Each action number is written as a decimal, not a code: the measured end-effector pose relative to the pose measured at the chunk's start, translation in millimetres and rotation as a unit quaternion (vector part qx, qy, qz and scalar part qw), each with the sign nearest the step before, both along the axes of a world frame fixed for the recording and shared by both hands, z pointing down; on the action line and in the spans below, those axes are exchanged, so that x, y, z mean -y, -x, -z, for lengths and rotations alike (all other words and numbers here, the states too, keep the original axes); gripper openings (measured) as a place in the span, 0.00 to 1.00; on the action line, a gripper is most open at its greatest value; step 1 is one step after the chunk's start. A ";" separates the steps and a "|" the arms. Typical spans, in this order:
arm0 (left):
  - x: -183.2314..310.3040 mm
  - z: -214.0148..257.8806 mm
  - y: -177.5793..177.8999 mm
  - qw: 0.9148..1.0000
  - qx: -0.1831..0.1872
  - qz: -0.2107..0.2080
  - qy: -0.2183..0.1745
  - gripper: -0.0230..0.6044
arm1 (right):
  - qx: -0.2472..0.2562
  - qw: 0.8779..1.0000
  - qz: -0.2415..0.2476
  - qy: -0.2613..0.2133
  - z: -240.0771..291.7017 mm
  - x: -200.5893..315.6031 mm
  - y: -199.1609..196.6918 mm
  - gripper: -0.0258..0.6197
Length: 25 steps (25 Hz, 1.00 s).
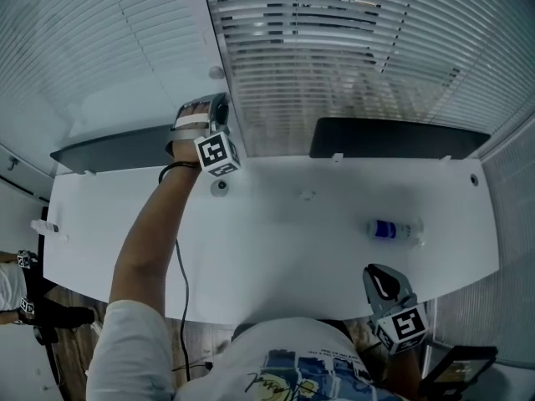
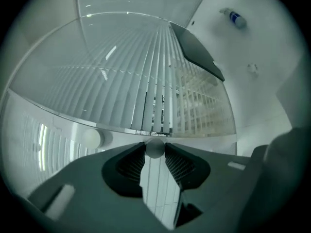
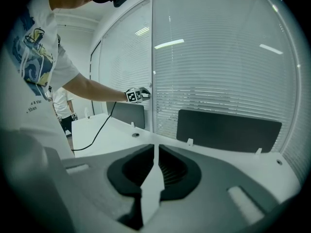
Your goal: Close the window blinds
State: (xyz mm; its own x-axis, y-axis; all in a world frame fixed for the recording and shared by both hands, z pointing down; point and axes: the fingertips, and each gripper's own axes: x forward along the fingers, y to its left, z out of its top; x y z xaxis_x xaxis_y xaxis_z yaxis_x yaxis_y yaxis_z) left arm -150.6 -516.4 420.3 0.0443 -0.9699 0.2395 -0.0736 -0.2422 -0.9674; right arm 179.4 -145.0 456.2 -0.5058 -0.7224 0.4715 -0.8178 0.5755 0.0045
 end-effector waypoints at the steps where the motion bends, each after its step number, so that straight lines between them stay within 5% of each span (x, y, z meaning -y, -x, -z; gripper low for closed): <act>1: 0.0 -0.2 0.1 1.000 0.003 0.000 -0.003 0.24 | 0.000 1.000 0.000 0.001 -1.3 -0.2 -0.1 0.07; 7: 0.4 2.0 1.4 0.997 -0.074 0.022 -0.008 0.24 | 0.000 1.000 0.000 -0.003 -0.6 4.2 1.1 0.07; 11: 1.8 7.4 4.9 0.983 -0.177 0.049 -0.002 0.24 | 0.000 1.000 0.002 -0.005 1.8 6.5 3.0 0.07; 17: -0.8 8.9 7.3 0.938 -0.334 0.087 0.017 0.24 | 0.000 1.000 0.001 0.001 -2.2 4.6 1.8 0.07; 23: -0.5 12.7 10.5 0.891 -0.438 0.113 0.025 0.24 | 0.004 1.000 0.000 0.002 -1.0 6.1 2.7 0.07; 25: -0.5 13.4 12.2 0.869 -0.478 0.122 0.028 0.23 | 0.003 1.000 0.002 0.003 -1.9 5.8 3.1 0.07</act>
